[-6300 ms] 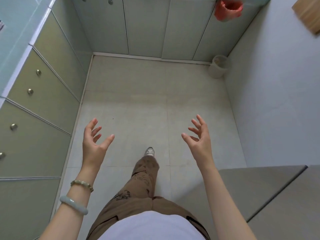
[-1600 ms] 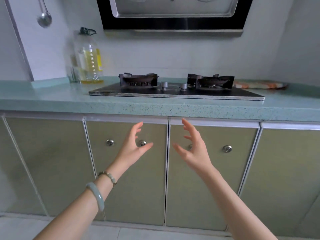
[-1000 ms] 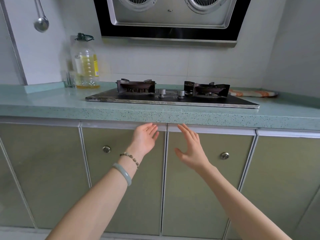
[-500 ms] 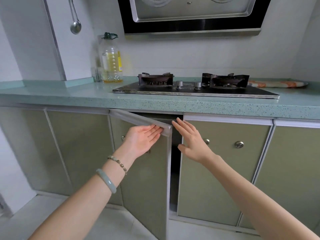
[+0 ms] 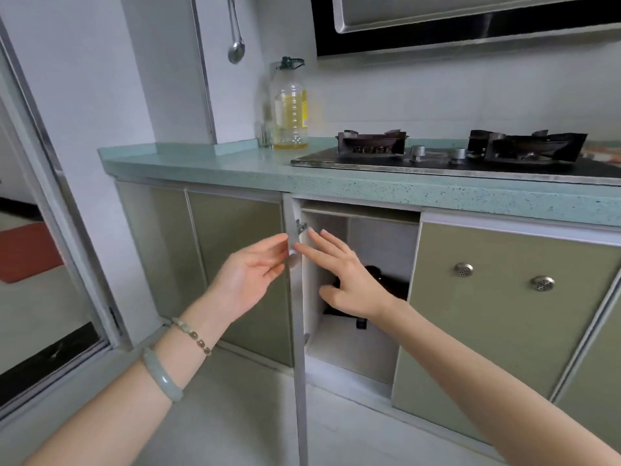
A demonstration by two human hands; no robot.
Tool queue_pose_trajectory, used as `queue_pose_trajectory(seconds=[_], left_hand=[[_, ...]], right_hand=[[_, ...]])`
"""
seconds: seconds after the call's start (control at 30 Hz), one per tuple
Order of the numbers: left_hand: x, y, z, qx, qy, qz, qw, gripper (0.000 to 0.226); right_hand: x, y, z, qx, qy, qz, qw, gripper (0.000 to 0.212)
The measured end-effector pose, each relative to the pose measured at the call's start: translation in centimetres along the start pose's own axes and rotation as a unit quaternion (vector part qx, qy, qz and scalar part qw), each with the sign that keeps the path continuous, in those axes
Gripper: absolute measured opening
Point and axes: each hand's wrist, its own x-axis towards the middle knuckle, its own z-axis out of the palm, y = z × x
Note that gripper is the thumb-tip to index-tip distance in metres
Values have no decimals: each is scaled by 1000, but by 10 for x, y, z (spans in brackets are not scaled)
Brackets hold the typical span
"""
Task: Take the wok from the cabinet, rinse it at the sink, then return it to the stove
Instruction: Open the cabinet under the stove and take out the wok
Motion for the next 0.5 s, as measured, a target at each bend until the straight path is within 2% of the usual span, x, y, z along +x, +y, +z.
queue_pose_trajectory(seconds=[0.07, 0.17, 0.3, 0.5], left_hand=[[-17, 5, -12, 160, 38, 68, 984, 55], [-31, 6, -31, 366, 86, 117, 919, 64], [-34, 12, -58, 493, 135, 155, 846, 64], [-31, 25, -81, 636, 166, 211, 723, 55]], right_hand=[[16, -17, 10, -7, -31, -22, 999, 84], [41, -32, 30, -20, -53, -43, 997, 84], [67, -37, 61, -79, -75, -72, 991, 90], [79, -50, 72, -119, -99, -89, 984, 97]])
